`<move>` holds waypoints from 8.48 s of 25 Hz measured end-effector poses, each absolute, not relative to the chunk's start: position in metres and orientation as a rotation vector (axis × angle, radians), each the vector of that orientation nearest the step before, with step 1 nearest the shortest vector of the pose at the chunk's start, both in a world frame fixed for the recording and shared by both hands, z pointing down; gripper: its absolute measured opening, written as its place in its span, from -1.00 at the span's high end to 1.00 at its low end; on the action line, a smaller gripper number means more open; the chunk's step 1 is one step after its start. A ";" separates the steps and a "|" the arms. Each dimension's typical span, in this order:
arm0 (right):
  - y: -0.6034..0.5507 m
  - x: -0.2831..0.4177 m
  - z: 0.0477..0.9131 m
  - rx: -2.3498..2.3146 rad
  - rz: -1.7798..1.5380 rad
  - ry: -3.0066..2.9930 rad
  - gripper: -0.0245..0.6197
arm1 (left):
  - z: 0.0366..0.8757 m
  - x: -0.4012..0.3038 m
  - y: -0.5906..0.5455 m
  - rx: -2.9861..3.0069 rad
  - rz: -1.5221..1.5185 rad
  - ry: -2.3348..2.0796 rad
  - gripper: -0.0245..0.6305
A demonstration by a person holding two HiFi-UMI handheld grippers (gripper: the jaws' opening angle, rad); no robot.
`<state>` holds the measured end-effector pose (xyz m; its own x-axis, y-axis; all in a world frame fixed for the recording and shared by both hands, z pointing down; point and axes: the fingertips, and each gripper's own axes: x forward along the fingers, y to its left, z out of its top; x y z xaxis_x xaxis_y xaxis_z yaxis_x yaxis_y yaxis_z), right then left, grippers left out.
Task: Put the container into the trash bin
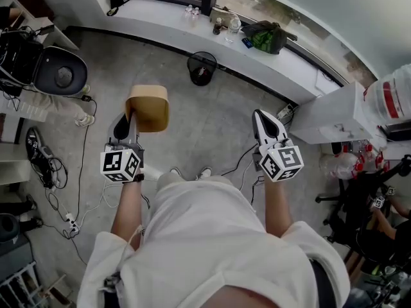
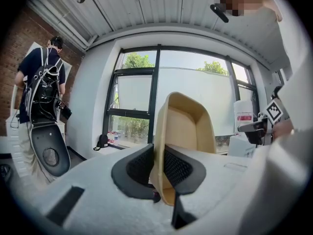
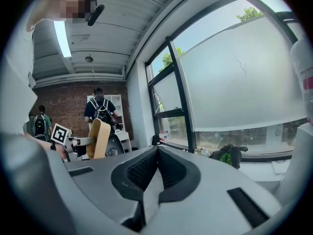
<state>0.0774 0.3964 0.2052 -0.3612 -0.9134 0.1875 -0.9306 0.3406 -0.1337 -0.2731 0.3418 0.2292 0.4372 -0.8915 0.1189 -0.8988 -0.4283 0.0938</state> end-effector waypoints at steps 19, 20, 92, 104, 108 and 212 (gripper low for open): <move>0.278 0.077 0.233 1.646 0.419 -2.455 0.92 | 0.293 -0.230 0.202 2.481 0.087 -1.461 0.78; 0.260 0.076 0.234 1.650 0.427 -2.441 0.92 | 0.294 -0.230 0.181 2.482 0.090 -1.453 0.78; -0.112 0.077 0.665 1.117 0.941 -2.316 0.92 | 0.749 -0.039 -0.173 2.200 0.764 -1.057 0.78; -0.099 0.092 0.742 0.978 0.932 -2.246 0.92 | 0.836 0.006 -0.173 2.264 1.047 -0.828 0.79; -0.096 0.096 0.766 0.977 0.932 -2.237 0.92 | 0.872 0.008 -0.180 2.270 1.109 -0.806 0.80; -0.065 0.047 0.608 1.115 0.891 -2.263 0.92 | 0.652 0.000 -0.158 2.356 0.547 -0.816 0.87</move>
